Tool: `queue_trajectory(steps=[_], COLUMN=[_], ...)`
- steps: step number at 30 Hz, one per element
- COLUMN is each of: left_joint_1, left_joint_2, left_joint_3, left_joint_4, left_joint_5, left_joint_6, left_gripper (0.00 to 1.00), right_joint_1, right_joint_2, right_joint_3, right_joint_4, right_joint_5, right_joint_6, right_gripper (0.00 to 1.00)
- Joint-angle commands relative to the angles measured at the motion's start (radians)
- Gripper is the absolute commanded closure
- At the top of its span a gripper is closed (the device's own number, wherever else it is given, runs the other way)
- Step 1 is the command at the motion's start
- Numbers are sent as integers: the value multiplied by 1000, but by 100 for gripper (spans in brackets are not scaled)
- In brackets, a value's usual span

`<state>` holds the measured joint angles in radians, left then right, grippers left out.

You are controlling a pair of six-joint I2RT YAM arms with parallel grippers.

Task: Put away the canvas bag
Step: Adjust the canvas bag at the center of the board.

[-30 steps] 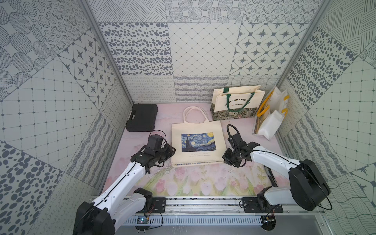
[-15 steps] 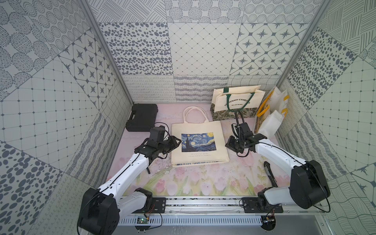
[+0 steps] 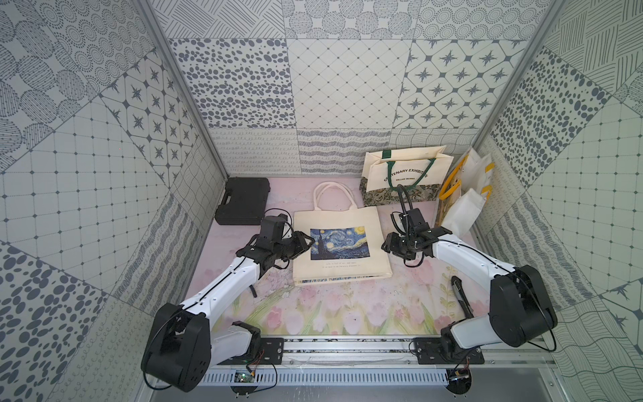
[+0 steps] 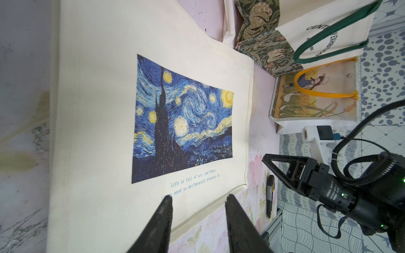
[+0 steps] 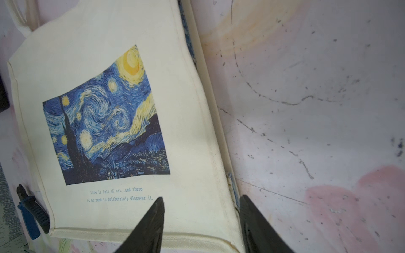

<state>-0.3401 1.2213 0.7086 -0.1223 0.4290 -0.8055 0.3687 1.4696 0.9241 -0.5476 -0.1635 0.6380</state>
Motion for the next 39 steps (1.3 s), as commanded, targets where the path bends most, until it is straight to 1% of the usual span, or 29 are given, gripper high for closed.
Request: queue_trajectory(steps=[1,5,11,15,17,19,22,25,29,35,39], left_joint_1=[13,30,55,61,62,61,63,63,62,63,62], left_joint_2=[36,70,60,80,92,99,96,98,104,104,117], left_joint_3=[1,-2,-40,-37,-31,-29,-32,-32,-29,-31,-25], left_joint_4=[91,113,166,172,171,173,174,173,168,165,165], left_joint_5=[67,105,131,149,158,164,165,162,163,159,166], left_joint_6=[-11,-28,-58,-64,-65,-64,-64,-66,-65,-66,-68], left_gripper=[58,58,58,58,58,58,58,58,58,58,58], right_joint_1=[-3,4,20,35,39,38,37,37,37,38,37], right_joint_2=[33,63,60,69,57,34,32,70,112,174,168], right_joint_3=[20,9,-3,-9,-11,-14,1,25,41,54,36], right_joint_4=[42,70,92,98,80,47,-6,-45,-30,17,53], right_joint_5=[-47,-104,-138,-145,-105,-23,66,92,44,-85,-124], right_joint_6=[-20,-7,0,14,25,55,92,104,83,46,44], right_gripper=[42,42,42,42,42,42,41,40,41,42,44])
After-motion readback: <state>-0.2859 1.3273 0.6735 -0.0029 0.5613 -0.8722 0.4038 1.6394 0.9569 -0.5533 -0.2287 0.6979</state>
